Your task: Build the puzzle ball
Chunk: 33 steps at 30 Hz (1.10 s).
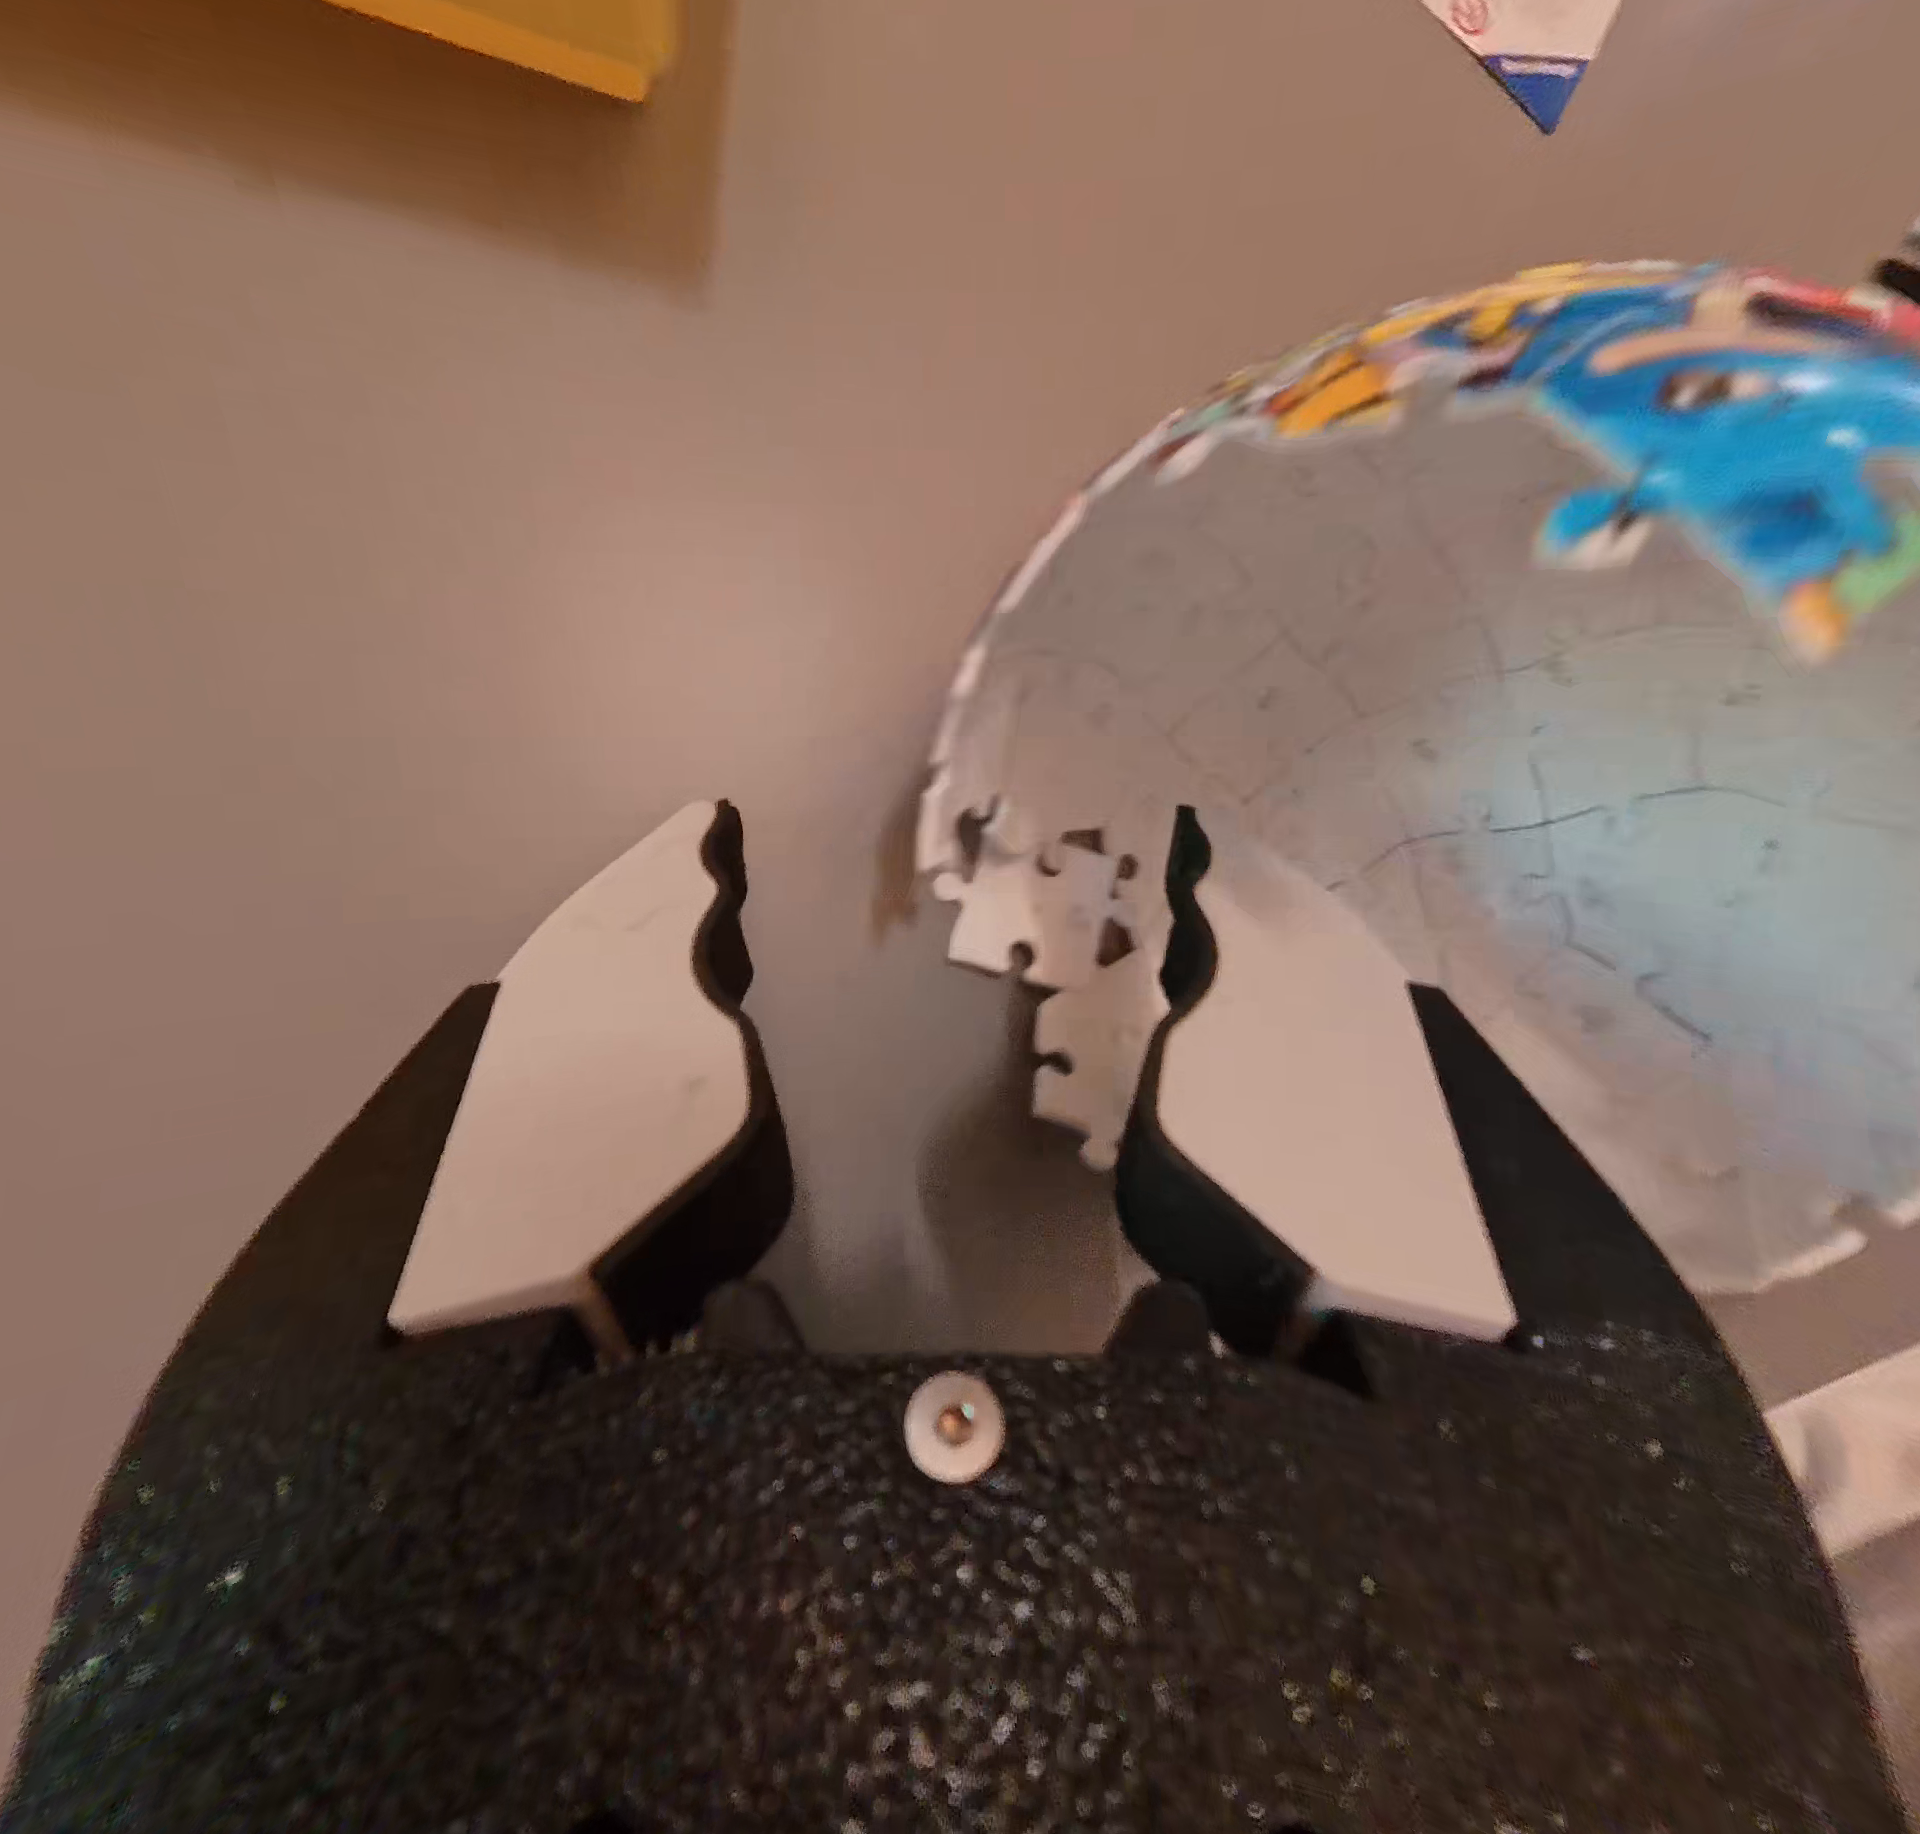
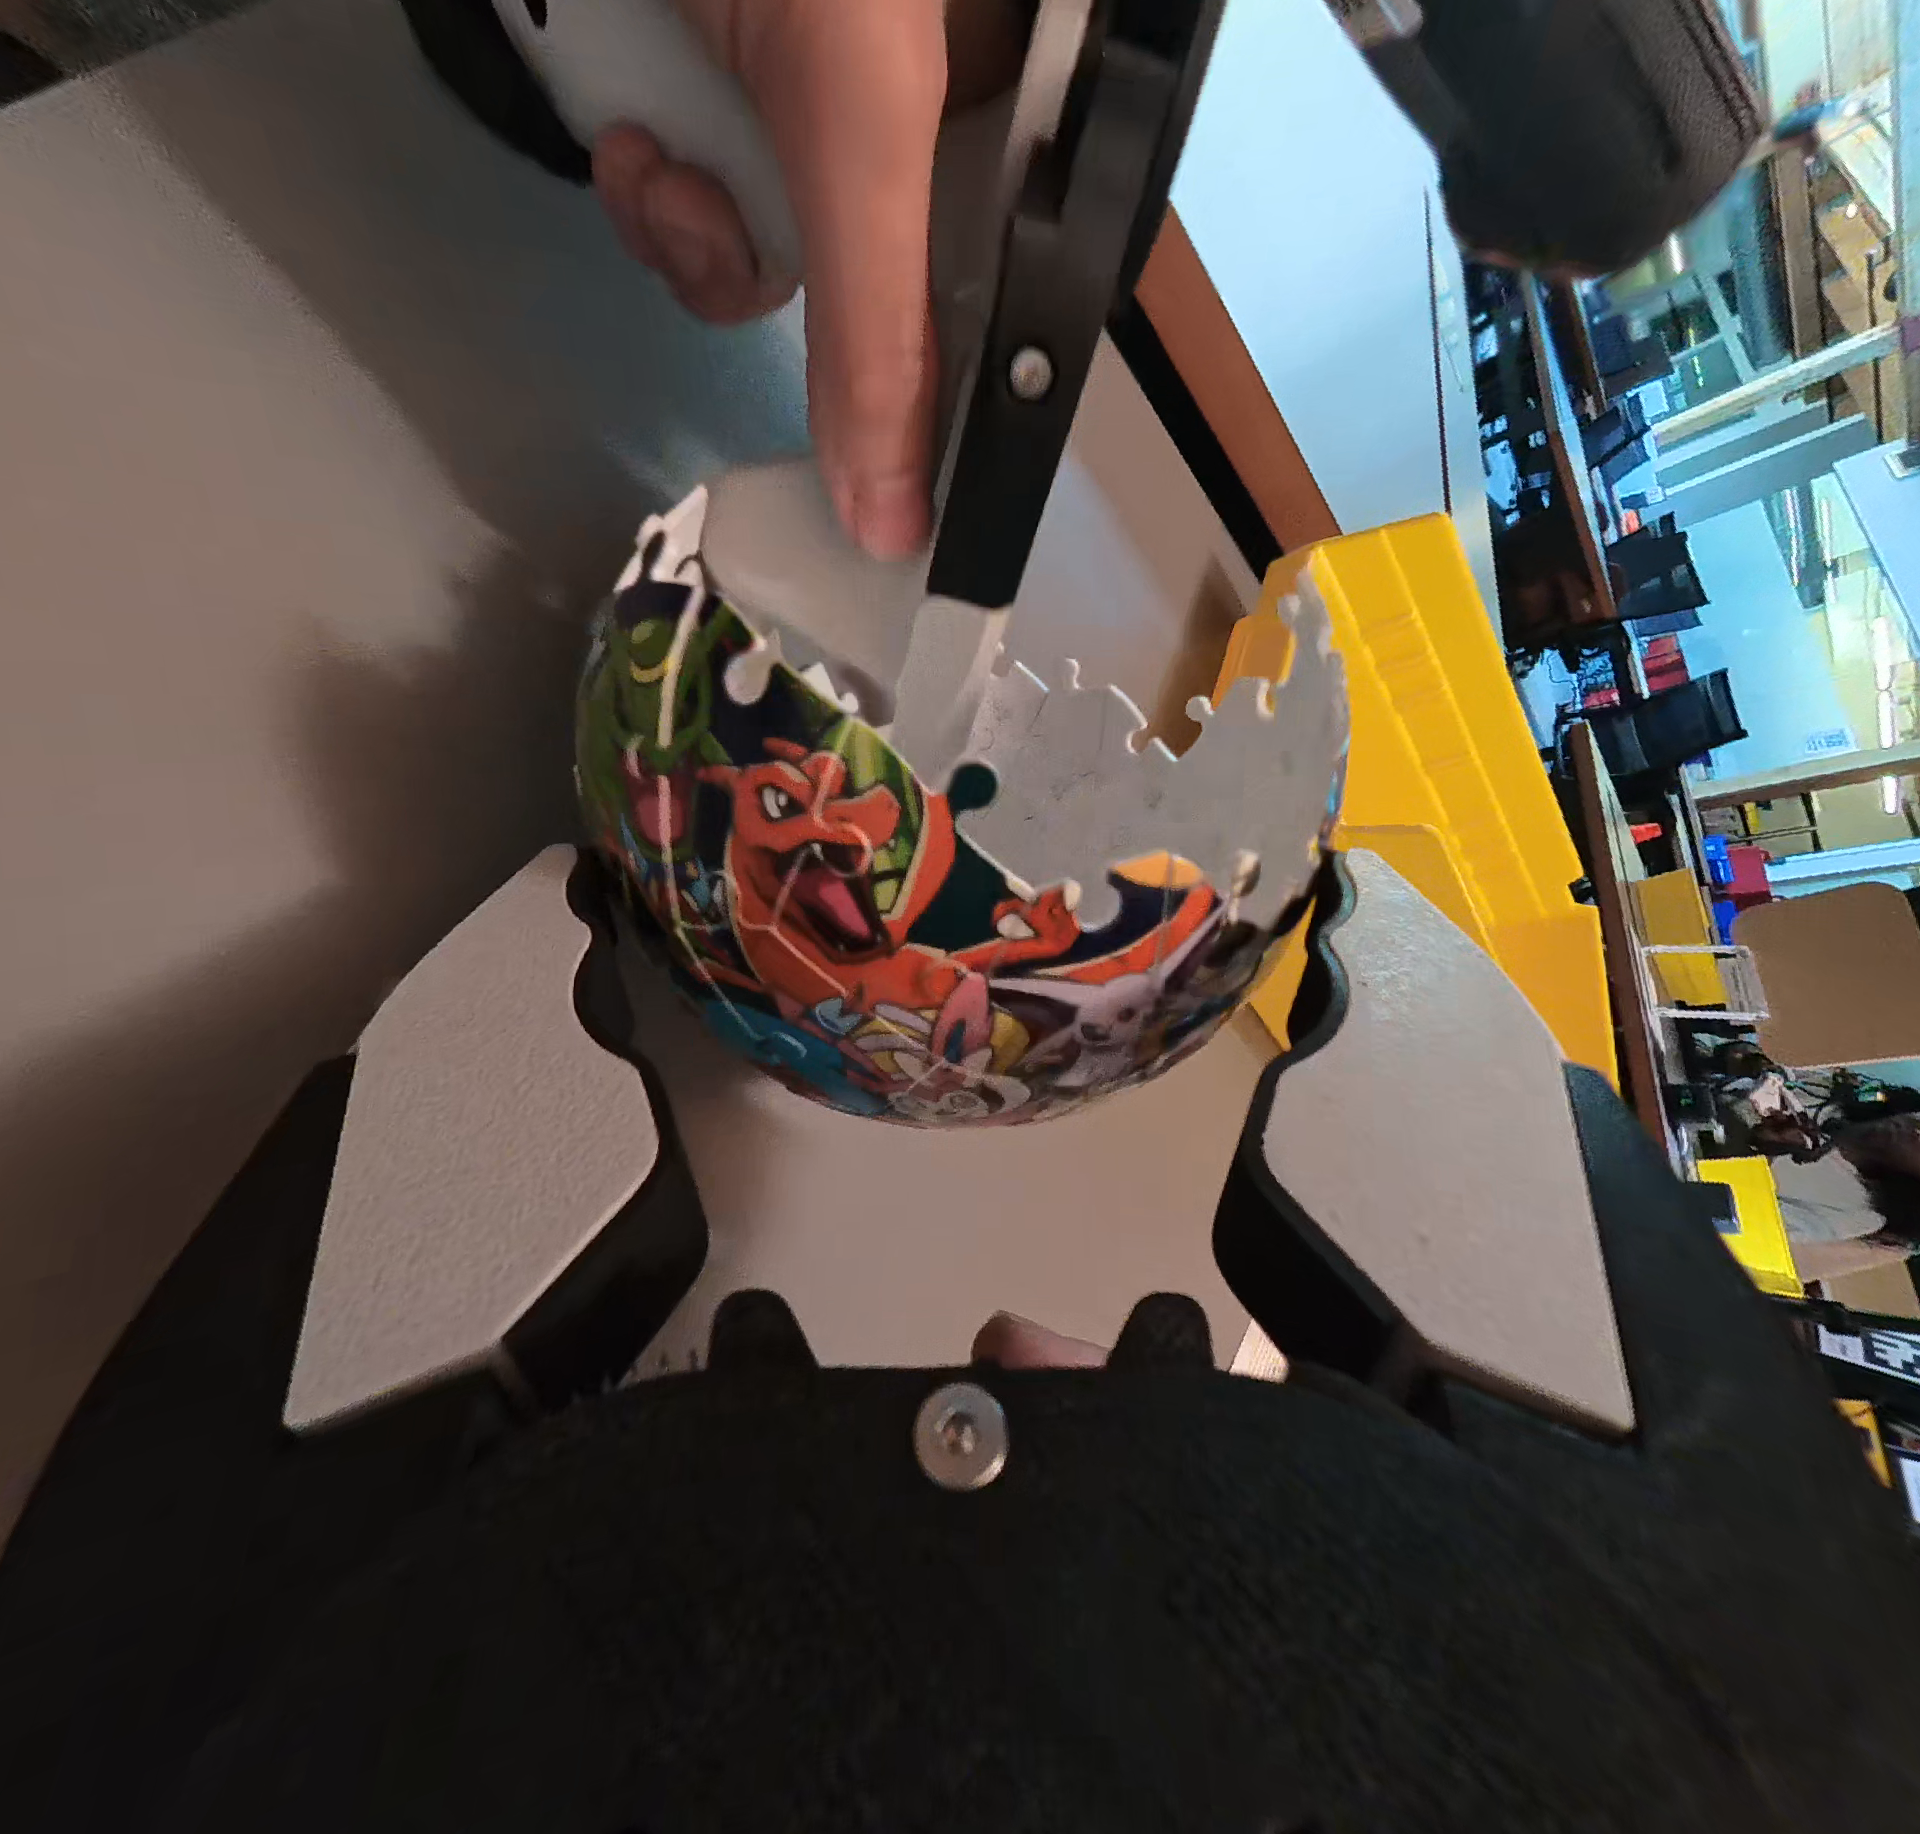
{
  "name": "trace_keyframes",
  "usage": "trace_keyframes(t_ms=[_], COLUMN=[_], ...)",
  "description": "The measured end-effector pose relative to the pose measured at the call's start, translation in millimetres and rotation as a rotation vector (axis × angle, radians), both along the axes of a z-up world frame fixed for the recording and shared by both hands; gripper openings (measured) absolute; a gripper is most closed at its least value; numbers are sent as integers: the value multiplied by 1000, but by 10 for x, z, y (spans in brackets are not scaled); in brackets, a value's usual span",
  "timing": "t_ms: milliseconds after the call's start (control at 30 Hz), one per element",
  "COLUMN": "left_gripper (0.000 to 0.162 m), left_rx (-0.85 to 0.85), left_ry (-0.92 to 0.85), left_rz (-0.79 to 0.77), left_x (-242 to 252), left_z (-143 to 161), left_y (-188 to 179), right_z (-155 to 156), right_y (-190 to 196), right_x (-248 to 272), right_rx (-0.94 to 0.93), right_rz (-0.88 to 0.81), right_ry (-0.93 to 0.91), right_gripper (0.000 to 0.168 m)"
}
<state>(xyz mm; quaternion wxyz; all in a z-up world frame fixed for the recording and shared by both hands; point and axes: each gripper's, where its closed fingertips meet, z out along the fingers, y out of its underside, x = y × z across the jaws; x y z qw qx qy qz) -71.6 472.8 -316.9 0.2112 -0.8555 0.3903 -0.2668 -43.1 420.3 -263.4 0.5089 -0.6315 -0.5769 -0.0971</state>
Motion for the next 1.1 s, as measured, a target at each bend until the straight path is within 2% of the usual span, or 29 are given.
trace_keyframes(t_ms=[33, 133, 733, 867, 1033, 1100], left_gripper=[78, 79, 80, 79, 80, 80], left_rx=[6, 23, 130, 141, 137, 137], left_ry=[13, 84, 221, 237, 242, 241], left_rz=[11, 8, -74, -71, -63, -62], left_x=[-81, -250, -211, -213, -208, -208], left_z=[0, -65, -148, -156, -156, -155], left_y=[39, 83, 20, 26, 26, 27], right_z=[16, 34, 85, 132, -5, -150], right_y=[2, -2, -63, -137, -7, 107], right_x=[-9, -61, -347, -309, -46, 47], right_rx=[1, 12, 14, -35, -158, -194], right_rz=[-3, 4, 92, 129, 98, 92], right_ry=[8, 12, 72, 174, 300, 282], right_gripper=[125, 124, 131, 130, 128, 126])
